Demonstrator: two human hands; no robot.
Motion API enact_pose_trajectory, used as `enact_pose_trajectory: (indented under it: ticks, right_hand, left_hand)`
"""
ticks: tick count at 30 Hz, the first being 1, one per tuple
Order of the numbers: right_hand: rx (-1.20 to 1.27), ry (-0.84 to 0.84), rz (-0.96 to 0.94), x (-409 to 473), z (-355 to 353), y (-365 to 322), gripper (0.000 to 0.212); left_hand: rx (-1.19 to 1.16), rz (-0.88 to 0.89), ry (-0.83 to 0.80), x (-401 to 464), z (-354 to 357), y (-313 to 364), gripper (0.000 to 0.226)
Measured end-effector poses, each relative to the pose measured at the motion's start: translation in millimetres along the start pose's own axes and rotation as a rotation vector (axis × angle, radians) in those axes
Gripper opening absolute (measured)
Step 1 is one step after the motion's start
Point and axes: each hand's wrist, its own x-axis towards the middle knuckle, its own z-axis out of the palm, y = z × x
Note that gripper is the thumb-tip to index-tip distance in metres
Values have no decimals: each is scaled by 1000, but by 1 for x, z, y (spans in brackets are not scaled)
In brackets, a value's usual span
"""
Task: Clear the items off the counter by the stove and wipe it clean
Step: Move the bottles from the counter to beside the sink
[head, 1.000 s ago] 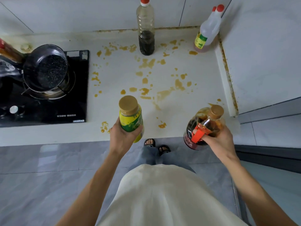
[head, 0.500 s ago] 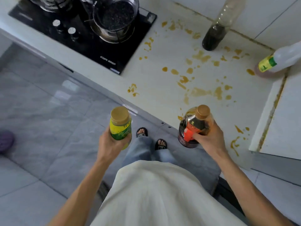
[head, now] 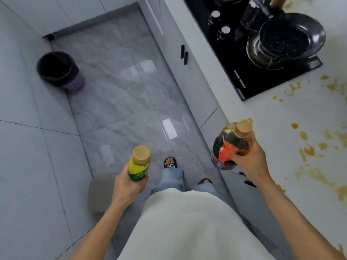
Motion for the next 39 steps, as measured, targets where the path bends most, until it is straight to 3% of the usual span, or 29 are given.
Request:
enact_pose_trajectory:
  ticks: [6, 15, 25, 33, 39]
  right_hand:
    - [-18, -45, 16, 39, 48, -37, 76]
    - [-162, -91, 26, 110, 79, -77, 69]
    - [-171, -163, 9, 250, 137, -166, 69]
    - [-115, -213, -100, 356, 208, -270, 72]
    - [-95, -195, -116, 414, 269, -333, 67]
  left_hand:
    - [-56, -57, 42, 46, -34, 1, 38]
    - [-198, -35, 130, 143, -77, 63, 37]
    - [-158, -113, 191, 246, -136, 112, 37]
    - [-200, -261, 272, 293, -179, 97, 34]
    - [-177, -294, 235, 345, -219, 83, 42]
